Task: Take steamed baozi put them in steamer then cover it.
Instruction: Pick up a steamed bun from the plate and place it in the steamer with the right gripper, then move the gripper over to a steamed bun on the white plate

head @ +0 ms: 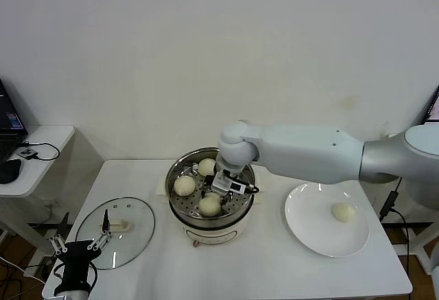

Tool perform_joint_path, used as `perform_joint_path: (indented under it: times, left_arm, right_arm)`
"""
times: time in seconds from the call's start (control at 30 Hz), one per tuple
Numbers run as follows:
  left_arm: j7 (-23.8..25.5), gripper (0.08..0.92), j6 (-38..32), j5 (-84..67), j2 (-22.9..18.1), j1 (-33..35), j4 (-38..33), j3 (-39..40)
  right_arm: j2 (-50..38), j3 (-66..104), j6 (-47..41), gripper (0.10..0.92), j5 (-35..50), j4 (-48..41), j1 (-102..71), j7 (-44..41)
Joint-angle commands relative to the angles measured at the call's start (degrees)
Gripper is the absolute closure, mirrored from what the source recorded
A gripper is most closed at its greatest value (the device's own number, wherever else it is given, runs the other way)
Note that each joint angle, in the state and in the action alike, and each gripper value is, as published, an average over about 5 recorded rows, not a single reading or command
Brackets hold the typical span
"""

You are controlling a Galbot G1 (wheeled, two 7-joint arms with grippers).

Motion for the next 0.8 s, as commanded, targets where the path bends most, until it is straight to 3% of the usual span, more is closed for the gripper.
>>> perform_joint_path:
  times: [0.03,0.23,0.6,0.8]
  left_arm:
    - [0.0,0.177,-0.1,0.0,0.0,0.1,0.1,0.0]
    - [0.0,0.177,-0.1,0.0,0.3,0.0,0.1,-0.1]
    - [0.1,0.177,0.0,-0.1,1.7,-0.4,0.4,0.2]
    - [0.1,0.177,0.0,0.1,2.4,-1.2,1.0,1.4]
  right_arm:
    - [0.5,-0.2,1.5,0.325,-1.6,-0.1,-0.3,0.7]
    - [-2.4,1.6,1.5,0.21,-0.7,0.9,3.0,0.6]
    - [-20.7,8.9,-12.3,0.203,5.4,0.3,6.8,-5.7]
    - [-35.3,10.3,-20.1,0.203,8.0,4.9,4.0,-6.0]
